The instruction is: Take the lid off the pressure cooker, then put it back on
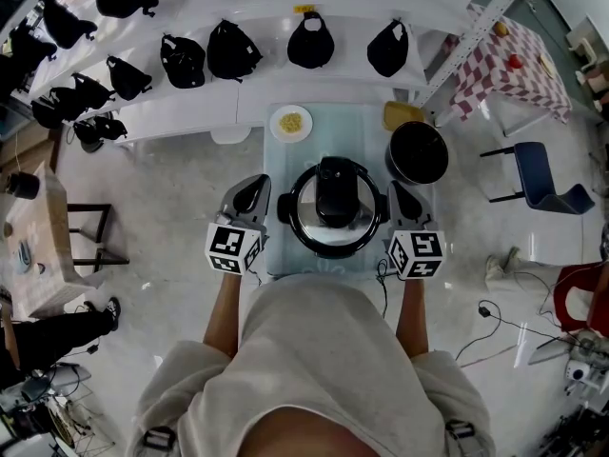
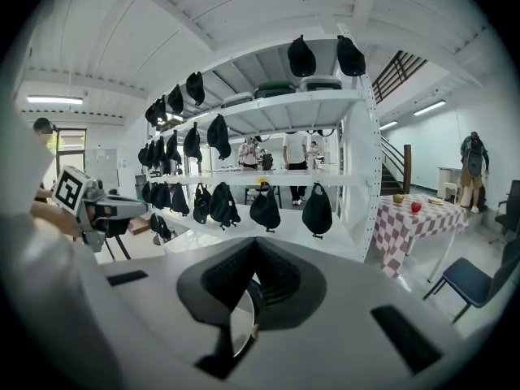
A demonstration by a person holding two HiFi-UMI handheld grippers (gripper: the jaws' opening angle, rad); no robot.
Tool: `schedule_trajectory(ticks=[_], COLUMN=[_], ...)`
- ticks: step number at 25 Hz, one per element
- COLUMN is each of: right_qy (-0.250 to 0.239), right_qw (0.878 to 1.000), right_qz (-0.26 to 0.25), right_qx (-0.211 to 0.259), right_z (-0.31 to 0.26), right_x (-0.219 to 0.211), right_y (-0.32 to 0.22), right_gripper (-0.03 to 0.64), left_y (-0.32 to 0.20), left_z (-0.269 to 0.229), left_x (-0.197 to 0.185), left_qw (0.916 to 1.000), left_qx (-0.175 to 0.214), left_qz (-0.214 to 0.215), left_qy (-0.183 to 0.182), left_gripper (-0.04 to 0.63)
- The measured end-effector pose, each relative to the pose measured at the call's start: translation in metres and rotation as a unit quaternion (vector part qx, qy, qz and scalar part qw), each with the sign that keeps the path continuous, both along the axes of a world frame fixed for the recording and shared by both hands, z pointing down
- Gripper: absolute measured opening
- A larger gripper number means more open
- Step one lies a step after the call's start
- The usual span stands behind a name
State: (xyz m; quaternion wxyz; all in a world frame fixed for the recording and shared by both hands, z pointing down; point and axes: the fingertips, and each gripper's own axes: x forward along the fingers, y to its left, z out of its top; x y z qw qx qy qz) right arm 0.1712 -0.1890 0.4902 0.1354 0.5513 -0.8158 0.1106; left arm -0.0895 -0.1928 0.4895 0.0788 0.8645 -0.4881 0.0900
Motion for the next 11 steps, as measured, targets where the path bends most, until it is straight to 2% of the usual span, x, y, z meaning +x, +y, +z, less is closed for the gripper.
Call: schedule_trajectory(ticks=[11], right_qy=[0.004], right_qw=[1.000], right_qz=[-0.001], right_qx=[-0.002], right_z=[0.0025], right_x=[0.0004], right_y=[0.0019], right_gripper=[0.000], left_y=[0.0012], left_z=[0.0017], left_x=[0.0008], left_qw=[1.0000], left_qx=[-0.001], left_qz=[0.001], left_qy=[-0.001], left_gripper=[0.008])
